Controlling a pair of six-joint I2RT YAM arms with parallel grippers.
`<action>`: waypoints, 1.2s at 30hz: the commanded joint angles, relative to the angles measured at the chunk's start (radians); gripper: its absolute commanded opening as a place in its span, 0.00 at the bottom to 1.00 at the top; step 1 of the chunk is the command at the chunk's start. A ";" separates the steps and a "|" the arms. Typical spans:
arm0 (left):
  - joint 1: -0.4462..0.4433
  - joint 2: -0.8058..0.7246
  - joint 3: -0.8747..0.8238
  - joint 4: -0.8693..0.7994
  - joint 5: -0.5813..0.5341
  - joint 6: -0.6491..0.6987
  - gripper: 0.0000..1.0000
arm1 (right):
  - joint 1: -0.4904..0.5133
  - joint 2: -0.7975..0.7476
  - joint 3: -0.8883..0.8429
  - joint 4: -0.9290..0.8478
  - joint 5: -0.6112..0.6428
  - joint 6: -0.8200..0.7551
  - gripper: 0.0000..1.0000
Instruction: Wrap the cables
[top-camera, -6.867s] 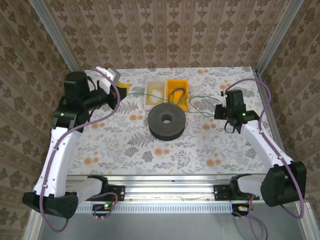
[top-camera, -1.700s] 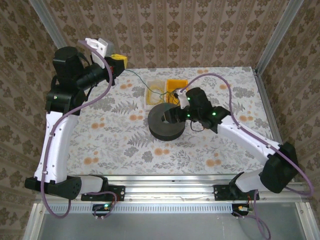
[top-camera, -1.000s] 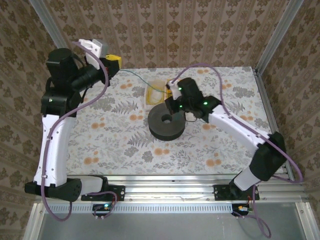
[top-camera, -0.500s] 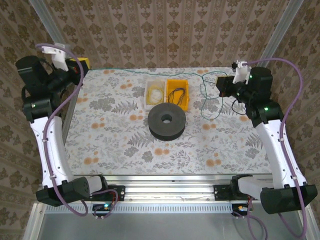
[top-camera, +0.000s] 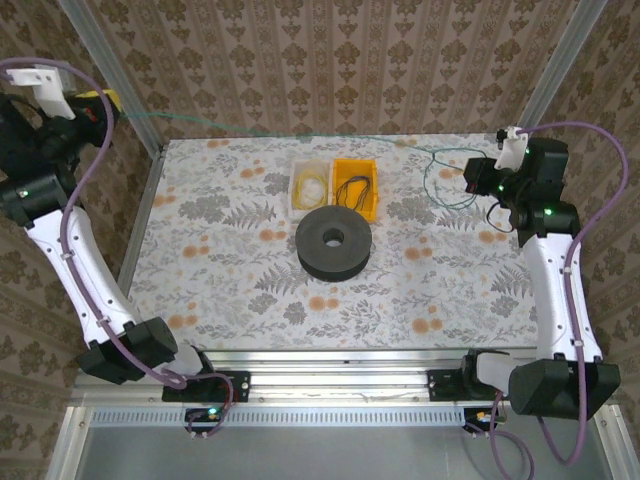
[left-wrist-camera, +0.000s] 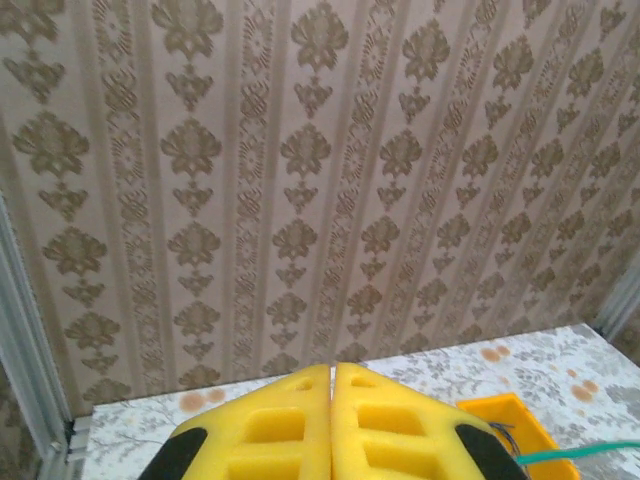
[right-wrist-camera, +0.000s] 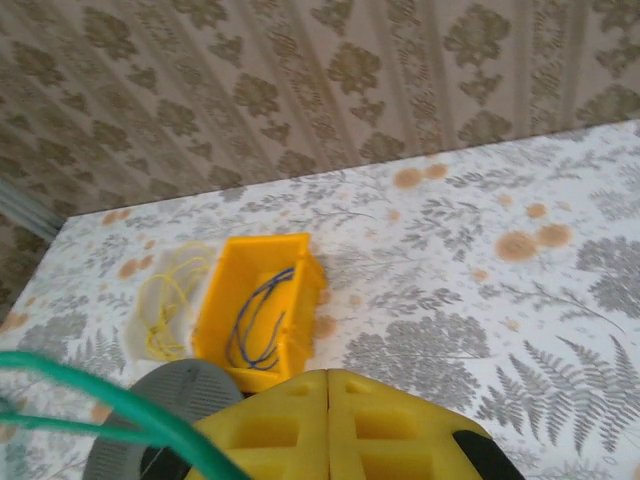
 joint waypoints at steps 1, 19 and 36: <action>0.056 0.024 0.090 0.039 -0.064 -0.019 0.00 | -0.047 0.036 -0.013 -0.050 0.167 0.027 0.00; 0.319 0.136 0.418 0.155 0.006 -0.243 0.00 | -0.139 0.149 -0.109 0.005 0.223 0.036 0.00; 0.473 0.129 0.427 0.385 -0.024 -0.477 0.00 | -0.229 0.275 -0.128 0.001 0.348 0.009 0.00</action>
